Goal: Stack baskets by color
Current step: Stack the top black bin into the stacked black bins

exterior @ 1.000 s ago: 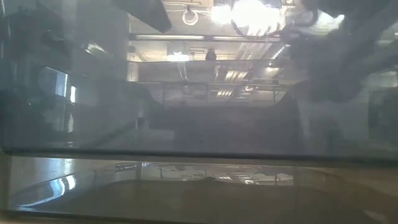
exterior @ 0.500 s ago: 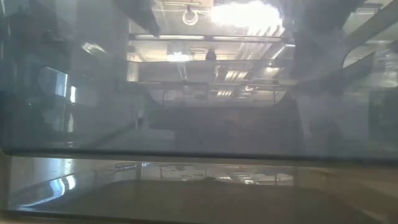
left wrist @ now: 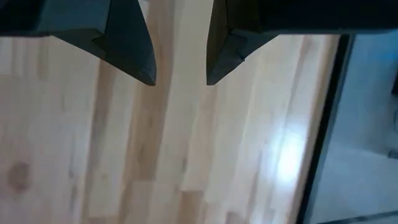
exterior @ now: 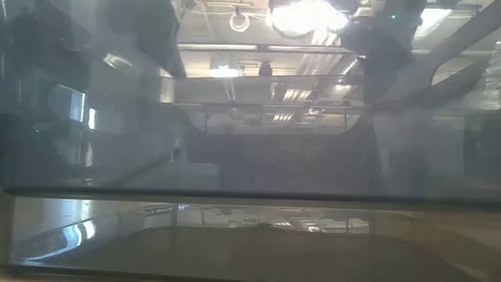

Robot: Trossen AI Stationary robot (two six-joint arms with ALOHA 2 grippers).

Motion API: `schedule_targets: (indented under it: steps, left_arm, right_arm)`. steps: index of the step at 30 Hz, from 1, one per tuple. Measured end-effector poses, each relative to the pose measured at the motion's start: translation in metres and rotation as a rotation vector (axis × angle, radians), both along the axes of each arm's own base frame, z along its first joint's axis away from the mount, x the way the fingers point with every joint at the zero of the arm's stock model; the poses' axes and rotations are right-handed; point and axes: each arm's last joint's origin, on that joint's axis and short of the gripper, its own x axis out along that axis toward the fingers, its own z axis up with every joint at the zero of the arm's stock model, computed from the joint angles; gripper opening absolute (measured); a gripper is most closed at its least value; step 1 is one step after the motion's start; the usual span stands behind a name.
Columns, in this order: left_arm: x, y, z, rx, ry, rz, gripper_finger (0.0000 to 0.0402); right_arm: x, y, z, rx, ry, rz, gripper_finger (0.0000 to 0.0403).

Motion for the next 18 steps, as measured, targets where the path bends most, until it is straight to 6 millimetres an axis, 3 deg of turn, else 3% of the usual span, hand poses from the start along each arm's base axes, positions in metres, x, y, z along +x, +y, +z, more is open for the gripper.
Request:
schedule_targets:
  steps: [9, 18]
  left_arm:
    - [-0.002, 0.009, -0.009, -0.025, 0.051, -0.046, 0.0127]
    - [-0.003, 0.034, -0.006, -0.011, 0.092, -0.054, 0.0126]
  right_arm:
    - [-0.004, -0.038, -0.001, 0.081, 0.046, 0.010, 0.0094]
    - [-0.011, -0.069, -0.005, 0.084, 0.143, 0.148, 0.0094]
